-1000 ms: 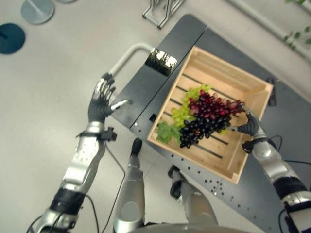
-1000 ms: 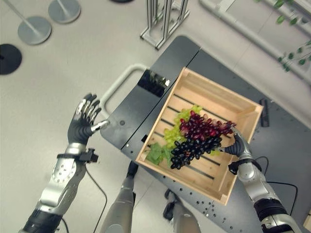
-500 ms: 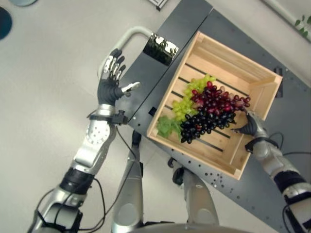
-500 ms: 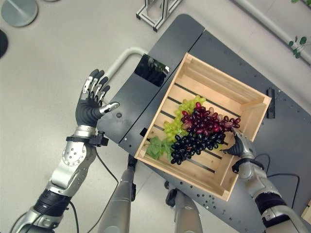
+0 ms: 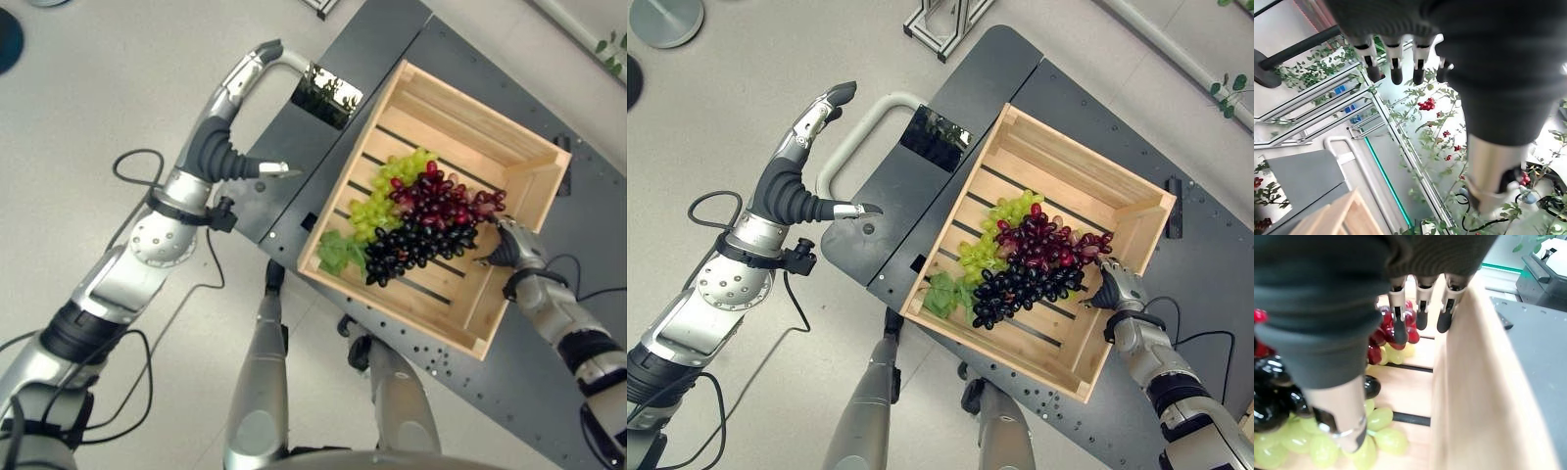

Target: Pick up the fruits from the basket on one side to the basket on the other side

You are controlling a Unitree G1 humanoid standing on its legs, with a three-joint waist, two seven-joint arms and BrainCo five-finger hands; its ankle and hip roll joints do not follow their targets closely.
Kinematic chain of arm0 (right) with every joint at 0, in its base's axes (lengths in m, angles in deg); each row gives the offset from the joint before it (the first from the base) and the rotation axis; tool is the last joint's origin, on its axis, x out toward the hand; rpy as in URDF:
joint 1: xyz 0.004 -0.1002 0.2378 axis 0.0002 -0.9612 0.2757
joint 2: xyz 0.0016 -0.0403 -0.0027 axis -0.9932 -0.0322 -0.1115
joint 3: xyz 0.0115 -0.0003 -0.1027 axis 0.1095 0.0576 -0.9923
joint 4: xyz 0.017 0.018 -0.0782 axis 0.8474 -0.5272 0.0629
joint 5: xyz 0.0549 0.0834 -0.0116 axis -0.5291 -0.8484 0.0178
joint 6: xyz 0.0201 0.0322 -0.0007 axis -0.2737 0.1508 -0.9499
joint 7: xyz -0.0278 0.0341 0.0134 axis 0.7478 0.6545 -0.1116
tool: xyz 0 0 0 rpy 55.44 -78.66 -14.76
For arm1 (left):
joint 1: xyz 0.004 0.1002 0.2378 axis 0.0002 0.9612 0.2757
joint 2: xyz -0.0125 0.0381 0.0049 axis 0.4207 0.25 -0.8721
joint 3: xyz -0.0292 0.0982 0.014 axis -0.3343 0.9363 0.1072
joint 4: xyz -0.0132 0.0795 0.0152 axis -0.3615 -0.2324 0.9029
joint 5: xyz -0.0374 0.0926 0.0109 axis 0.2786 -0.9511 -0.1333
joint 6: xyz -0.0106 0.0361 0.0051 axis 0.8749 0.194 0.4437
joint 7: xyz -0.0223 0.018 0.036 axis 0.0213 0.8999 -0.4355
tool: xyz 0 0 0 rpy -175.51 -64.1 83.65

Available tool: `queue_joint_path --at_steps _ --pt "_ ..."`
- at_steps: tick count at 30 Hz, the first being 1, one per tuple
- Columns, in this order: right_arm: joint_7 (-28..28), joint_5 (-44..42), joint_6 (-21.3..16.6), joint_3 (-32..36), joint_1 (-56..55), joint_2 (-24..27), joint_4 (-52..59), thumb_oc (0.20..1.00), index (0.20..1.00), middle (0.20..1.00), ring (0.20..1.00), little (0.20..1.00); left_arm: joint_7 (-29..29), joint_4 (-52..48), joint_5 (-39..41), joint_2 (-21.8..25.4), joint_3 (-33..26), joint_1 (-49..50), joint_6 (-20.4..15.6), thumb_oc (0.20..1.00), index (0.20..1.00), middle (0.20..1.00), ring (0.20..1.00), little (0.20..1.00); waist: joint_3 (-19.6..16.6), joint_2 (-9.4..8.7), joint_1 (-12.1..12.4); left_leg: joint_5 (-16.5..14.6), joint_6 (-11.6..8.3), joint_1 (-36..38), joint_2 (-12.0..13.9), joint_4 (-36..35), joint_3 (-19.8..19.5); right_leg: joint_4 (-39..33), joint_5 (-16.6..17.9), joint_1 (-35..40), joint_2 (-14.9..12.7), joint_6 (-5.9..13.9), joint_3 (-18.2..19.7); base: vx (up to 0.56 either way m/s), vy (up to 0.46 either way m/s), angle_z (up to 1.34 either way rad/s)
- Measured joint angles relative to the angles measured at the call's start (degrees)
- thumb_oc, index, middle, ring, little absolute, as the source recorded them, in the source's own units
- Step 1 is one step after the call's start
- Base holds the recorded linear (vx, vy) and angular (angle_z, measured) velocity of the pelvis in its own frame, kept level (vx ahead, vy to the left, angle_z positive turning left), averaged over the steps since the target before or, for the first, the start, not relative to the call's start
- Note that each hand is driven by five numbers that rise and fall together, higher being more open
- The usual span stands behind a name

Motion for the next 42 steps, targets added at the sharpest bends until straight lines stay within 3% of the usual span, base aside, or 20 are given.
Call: queue_joint_path --at_steps 10,20,26,34,37,38,40,42 --pt "2.0 1.1 2.3 6.6 -7.3 -0.6 11.0 1.0 1.0 1.0 1.0 1.0 -0.2 0.0 2.2 -5.5 -0.3 2.1 0.3 1.0 1.0 1.0 1.0 1.0 0.0 -0.1 -0.8 0.0 -0.03 4.4 0.2 -1.3 0.2 -1.9 0.4 4.5 0.4 0.12 0.0 0.03 0.005 0.0" --pt "0.7 3.3 2.4 7.5 -10.2 -1.3 16.0 1.0 1.0 1.0 1.0 1.0 -2.5 -0.3 5.2 -5.6 -1.2 3.3 0.8 1.0 1.0 1.0 1.0 1.0 -1.0 -1.24 -1.7 -0.4 -0.38 8.8 0.8 -1.9 1.6 -4.3 1.4 8.9 1.4 0.02 1.1 0.02 0.012 -0.06" --pt "-0.5 6.8 2.0 6.5 -9.0 -1.1 18.8 1.0 1.0 1.0 1.0 1.0 -2.7 -0.3 5.2 -5.6 -1.6 3.3 0.8 1.0 1.0 1.0 1.0 1.0 -2.3 -3.1 -1.6 -0.4 -0.42 8.8 1.2 -1.8 2.0 -5.1 2.1 9.0 2.0 -0.24 1.6 0.0 0.009 -0.04" --pt "-5.6 11.6 0.4 -8.8 -0.4 0.2 15.7 1.0 1.0 1.0 1.0 1.0 -2.9 -0.3 7.5 -5.3 -0.3 3.4 0.7 1.0 1.0 1.0 1.0 1.0 -2.6 -3.49 -0.8 -0.4 -0.29 7.4 0.6 -0.7 2.7 -1.6 1.4 6.1 1.1 0.04 3.1 -0.09 0.048 -0.04" --pt "-6.0 12.3 0.5 -9.0 1.5 0.0 14.8 1.0 1.0 1.0 1.0 1.0 -2.8 0.7 7.5 -5.5 0.9 0.0 0.7 1.0 1.0 1.0 1.0 1.0 -2.2 -2.97 -1.2 -0.8 0.05 2.5 0.2 2.9 1.0 6.1 -3.3 1.1 0.9 3.89 9.3 -0.12 -0.11 0.27" --pt "-5.9 12.3 0.5 -9.0 2.1 -0.3 14.1 1.0 1.0 1.0 1.0 1.0 -2.6 0.9 7.8 -5.5 1.1 -0.4 0.7 1.0 1.0 1.0 1.0 1.0 -2.2 -2.88 -1.5 -0.5 -0.25 1.7 0.3 3.1 0.3 6.2 -3.7 0.6 1.3 2.03 9.7 -0.1 -0.226 0.21" --pt "-5.3 12.2 1.0 -8.4 2.4 -1.3 14.2 1.0 1.0 1.0 1.0 1.0 -2.3 0.9 8.7 -6.2 1.2 0.0 0.8 1.0 1.0 1.0 1.0 1.0 -2.4 -2.57 0.9 -0.5 -1.58 1.9 1.3 2.5 0.1 7.0 -4.9 0.1 2.9 -0.36 9.4 -0.12 -0.32 -0.1" --pt "-4.7 12.2 1.2 -8.8 2.2 -1.6 14.2 1.0 1.0 1.0 1.0 1.0 -2.3 0.6 9.0 -6.4 1.0 0.4 0.6 1.0 1.0 1.0 1.0 1.0 -2.3 -2.31 2.6 0.1 -2.4 1.8 2.2 2.3 -0.6 7.3 -5.1 -0.2 4.2 -1.01 9.4 -0.05 -0.182 -0.06"
